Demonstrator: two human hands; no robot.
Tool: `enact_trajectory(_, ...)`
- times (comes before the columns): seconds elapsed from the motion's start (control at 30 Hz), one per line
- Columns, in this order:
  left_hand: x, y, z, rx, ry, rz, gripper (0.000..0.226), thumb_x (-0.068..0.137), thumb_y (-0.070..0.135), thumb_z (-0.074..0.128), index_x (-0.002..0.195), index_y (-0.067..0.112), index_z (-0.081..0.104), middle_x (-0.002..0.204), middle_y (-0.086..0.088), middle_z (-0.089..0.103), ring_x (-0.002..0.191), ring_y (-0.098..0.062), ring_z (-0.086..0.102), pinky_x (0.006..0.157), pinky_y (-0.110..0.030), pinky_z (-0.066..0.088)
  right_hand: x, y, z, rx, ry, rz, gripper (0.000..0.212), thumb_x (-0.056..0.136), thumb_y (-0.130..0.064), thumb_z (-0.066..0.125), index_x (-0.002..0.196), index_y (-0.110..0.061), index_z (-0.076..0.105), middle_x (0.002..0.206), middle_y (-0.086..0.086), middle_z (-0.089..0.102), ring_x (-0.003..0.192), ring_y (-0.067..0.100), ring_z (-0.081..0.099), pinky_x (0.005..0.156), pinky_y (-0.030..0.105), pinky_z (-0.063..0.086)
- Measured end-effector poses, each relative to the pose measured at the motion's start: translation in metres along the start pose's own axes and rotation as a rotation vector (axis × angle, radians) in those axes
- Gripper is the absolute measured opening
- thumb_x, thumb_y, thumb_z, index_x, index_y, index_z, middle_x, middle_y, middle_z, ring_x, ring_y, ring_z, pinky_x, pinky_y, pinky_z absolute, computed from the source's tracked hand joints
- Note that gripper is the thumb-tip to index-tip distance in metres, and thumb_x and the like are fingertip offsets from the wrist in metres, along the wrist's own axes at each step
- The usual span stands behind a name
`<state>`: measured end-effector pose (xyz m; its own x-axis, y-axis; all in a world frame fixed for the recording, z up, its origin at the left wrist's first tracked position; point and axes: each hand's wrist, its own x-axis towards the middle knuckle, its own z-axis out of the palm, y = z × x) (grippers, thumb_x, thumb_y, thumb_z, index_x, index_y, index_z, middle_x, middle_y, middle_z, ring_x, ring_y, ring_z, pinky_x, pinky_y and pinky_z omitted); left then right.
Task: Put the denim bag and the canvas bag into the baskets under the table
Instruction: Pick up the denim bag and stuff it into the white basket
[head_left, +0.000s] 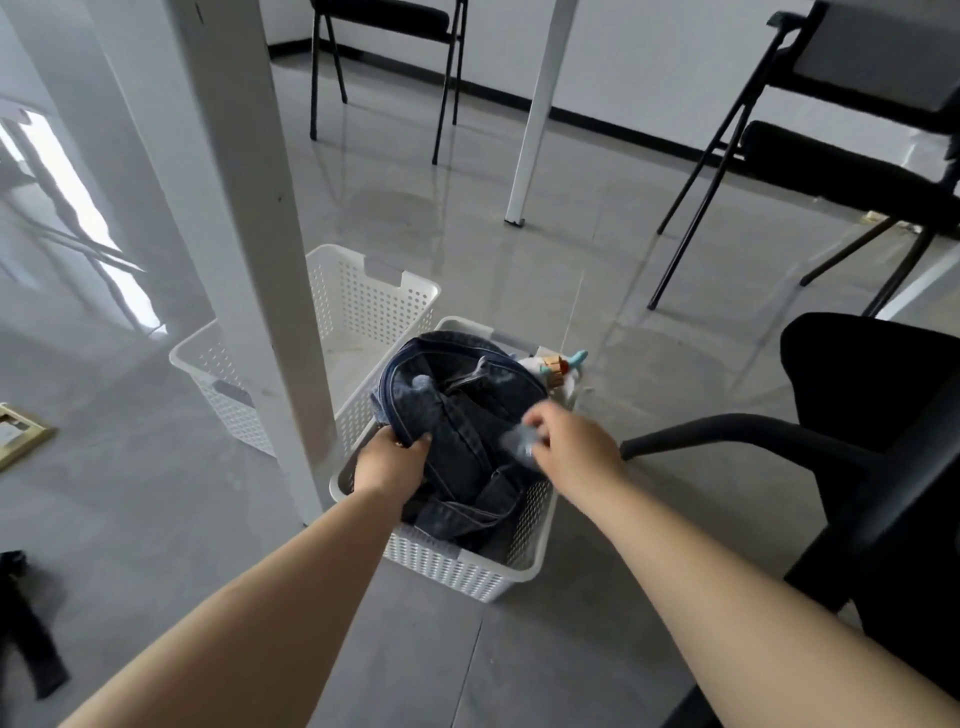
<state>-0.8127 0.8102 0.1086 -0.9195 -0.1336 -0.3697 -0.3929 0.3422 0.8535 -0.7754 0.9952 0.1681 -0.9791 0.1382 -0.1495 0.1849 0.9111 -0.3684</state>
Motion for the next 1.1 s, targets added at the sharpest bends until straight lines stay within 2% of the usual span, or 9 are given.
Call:
enact_trajectory(0.1,0.002,-0.003,0.002,-0.017,-0.003,0.012,0.019,0.09,0.031,0.058,0.101,0.015,0.058,0.077,-0.001,0.062,0.071,-0.022,0.059,0.064,-0.029,0.047,-0.011,0.017,0.023,-0.085,-0.446,0.069,0.042,0.084,-0.02,0.063,0.124,-0.02,0.054,0.124,0.005,0.061,0.11,0.024,0.059,0.089,0.031,0.049)
enact_trajectory(0.23,0.003,-0.004,0.002,-0.059,-0.004,0.029,0.016,0.091,0.03,0.057,0.097,0.015,0.057,0.075,0.002,0.061,0.065,-0.016,0.056,0.058,-0.027,0.044,-0.017,0.017,0.04,-0.373,-0.125,-0.035,0.065,0.086,-0.038,0.06,0.143,-0.024,0.033,0.153,0.008,0.03,0.141,0.028,0.027,0.114,0.043,0.023)
enact_trajectory(0.33,0.006,0.003,-0.002,-0.147,-0.009,0.047,0.012,0.092,0.027,0.057,0.098,0.017,0.058,0.088,-0.005,0.067,0.073,-0.019,0.061,0.065,-0.029,0.049,-0.02,0.017,0.054,-0.575,-0.314,-0.182,0.079,0.083,-0.049,0.058,0.149,-0.033,0.016,0.153,0.011,0.028,0.143,0.03,0.022,0.116,0.057,0.004)
enact_trajectory(0.43,0.012,0.015,-0.007,-0.209,-0.042,0.085,0.003,0.09,0.026,0.058,0.091,0.024,0.06,0.094,-0.004,0.07,0.084,-0.022,0.067,0.079,-0.041,0.057,-0.023,0.009,0.073,-0.526,-0.268,-0.444,0.063,0.089,-0.041,0.053,0.145,-0.035,0.028,0.147,0.009,0.036,0.139,0.029,0.03,0.116,0.059,-0.004)
enact_trajectory(0.53,0.018,0.023,-0.013,-0.23,-0.051,0.094,0.007,0.088,0.026,0.061,0.081,0.029,0.06,0.095,-0.006,0.071,0.09,-0.027,0.068,0.083,-0.05,0.057,-0.017,-0.003,0.085,-0.418,-0.248,-0.439,0.046,0.093,-0.031,0.05,0.138,-0.031,0.044,0.13,0.007,0.047,0.124,0.029,0.045,0.117,0.054,0.007)
enact_trajectory(0.73,0.019,0.03,-0.029,-0.218,-0.004,0.139,0.005,0.087,0.028,0.06,0.086,0.025,0.064,0.091,-0.005,0.072,0.089,-0.03,0.069,0.084,-0.05,0.056,-0.011,-0.01,0.084,-0.767,-0.607,-0.237,0.036,0.09,-0.008,0.048,0.126,-0.011,0.056,0.132,0.012,0.05,0.121,0.034,0.05,0.1,0.041,0.037)
enact_trajectory(0.83,0.024,0.032,-0.036,-0.243,-0.004,0.146,0.012,0.082,0.033,0.062,0.086,0.022,0.064,0.095,-0.017,0.071,0.092,-0.04,0.067,0.084,-0.056,0.055,-0.008,-0.007,0.079,-0.361,-0.342,-0.056,0.03,0.091,-0.016,0.048,0.12,-0.009,0.053,0.127,0.016,0.05,0.112,0.035,0.054,0.09,0.038,0.044)
enact_trajectory(0.93,0.027,0.03,-0.038,-0.263,-0.013,0.143,0.006,0.076,0.036,0.062,0.075,0.031,0.065,0.092,-0.015,0.072,0.092,-0.039,0.068,0.084,-0.058,0.054,-0.006,-0.016,0.082,-0.172,-0.042,-0.165,0.028,0.088,-0.034,0.058,0.11,-0.016,0.055,0.12,0.007,0.046,0.098,0.027,0.059,0.079,0.035,0.05)
enact_trajectory(1.1,0.015,0.04,-0.036,-0.277,-0.013,0.174,0.02,0.078,0.036,0.061,0.085,0.017,0.062,0.096,-0.021,0.07,0.095,-0.042,0.065,0.084,-0.058,0.054,-0.004,-0.042,0.106,0.101,-0.451,-0.003,0.029,0.09,-0.038,0.052,0.105,-0.016,0.064,0.098,0.005,0.065,0.1,0.028,0.064,0.073,0.027,0.044)
